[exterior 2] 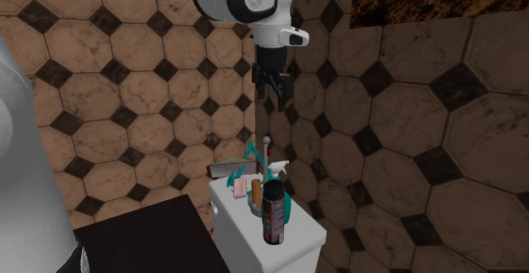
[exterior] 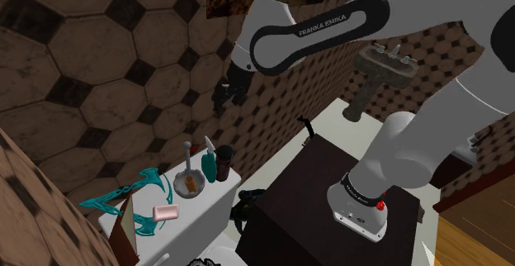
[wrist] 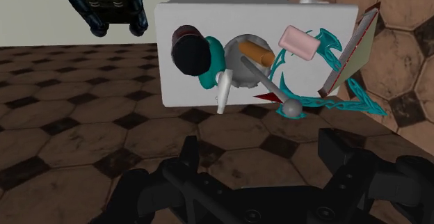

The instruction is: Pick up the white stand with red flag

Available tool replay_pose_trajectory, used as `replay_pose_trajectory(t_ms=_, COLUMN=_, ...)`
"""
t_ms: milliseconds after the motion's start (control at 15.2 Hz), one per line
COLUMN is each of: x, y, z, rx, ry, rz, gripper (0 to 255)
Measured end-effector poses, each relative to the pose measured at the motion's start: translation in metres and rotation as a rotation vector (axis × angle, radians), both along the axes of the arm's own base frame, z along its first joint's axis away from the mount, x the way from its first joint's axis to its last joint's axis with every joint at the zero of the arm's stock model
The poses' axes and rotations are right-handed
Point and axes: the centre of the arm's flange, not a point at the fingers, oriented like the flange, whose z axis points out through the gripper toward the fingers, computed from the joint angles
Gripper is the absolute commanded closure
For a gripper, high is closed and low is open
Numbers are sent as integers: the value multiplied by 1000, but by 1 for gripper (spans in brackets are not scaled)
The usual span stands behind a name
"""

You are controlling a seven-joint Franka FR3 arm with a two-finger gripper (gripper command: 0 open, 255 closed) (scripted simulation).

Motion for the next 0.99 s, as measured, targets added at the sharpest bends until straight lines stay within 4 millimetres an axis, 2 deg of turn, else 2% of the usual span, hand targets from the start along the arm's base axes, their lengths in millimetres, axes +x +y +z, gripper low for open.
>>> replay_pose_trajectory(t_ms=198, x=17, y=18, z=-28, rx=4, ry=0, rz=21, gripper=0)
replay_pose_trajectory(t_ms=594, x=50, y=71, z=-80, rx=14, ry=1, rz=63, gripper=0)
replay_pose_trajectory(t_ms=858, x=65, y=101, z=-120, rx=21, ry=3, rz=91, gripper=0)
replay_pose_trajectory(t_ms=990, x=69, y=111, z=-133, rx=23, ry=3, rz=99, gripper=0)
